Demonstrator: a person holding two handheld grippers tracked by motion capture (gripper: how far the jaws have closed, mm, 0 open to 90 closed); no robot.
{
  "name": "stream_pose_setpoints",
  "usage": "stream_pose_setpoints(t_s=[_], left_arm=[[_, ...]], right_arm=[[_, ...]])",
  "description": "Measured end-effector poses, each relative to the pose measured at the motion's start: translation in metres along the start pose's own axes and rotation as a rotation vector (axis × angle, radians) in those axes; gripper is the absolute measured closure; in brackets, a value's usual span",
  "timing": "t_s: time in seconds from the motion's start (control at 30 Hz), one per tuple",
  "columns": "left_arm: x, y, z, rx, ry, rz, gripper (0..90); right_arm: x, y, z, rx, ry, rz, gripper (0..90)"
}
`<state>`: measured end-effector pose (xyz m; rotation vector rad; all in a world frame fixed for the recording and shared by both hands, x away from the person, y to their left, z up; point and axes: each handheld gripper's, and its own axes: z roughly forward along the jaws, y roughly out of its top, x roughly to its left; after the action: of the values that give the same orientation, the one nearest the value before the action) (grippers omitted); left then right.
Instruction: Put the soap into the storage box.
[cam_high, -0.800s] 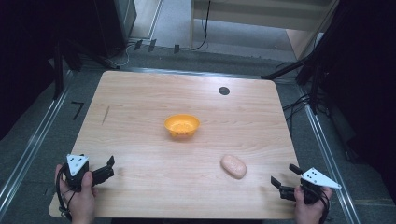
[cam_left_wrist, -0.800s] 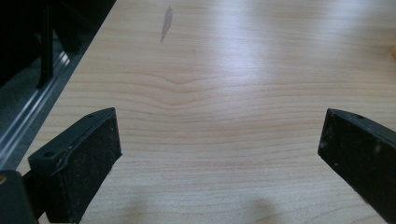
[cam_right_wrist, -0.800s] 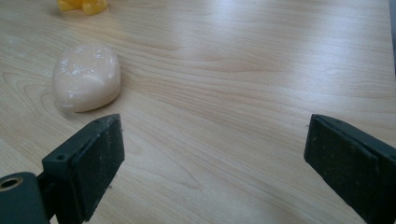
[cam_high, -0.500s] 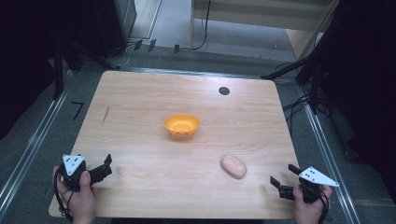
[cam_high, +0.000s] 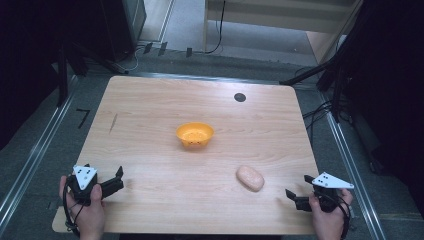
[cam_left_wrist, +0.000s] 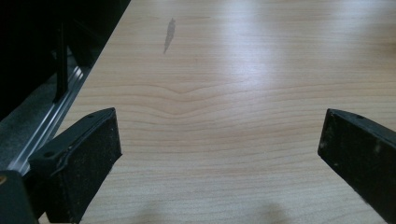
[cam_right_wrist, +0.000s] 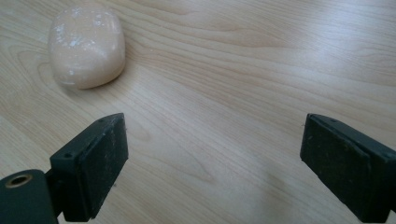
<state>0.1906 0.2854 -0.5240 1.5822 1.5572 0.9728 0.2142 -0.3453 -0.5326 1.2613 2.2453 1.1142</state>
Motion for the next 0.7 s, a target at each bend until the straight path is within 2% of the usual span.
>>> stream_pose_setpoints(t_s=[0.27, 0.57, 0.7], left_arm=[[-0.001, 0.0, 0.0, 0.002, -0.003, 0.008, 0.1], [-0.002, 0.0, 0.001, 0.006, -0.007, 0.022, 0.1], [-0.003, 0.0, 0.001, 0.004, -0.009, 0.027, 0.1]], right_arm=[[0.011, 0.022, 0.005, 0.066, 0.01, -0.067, 8.5], [0.012, 0.036, 0.006, 0.081, 0.031, -0.085, 8.5], [0.013, 0.04, 0.009, 0.113, 0.045, -0.096, 8.5]])
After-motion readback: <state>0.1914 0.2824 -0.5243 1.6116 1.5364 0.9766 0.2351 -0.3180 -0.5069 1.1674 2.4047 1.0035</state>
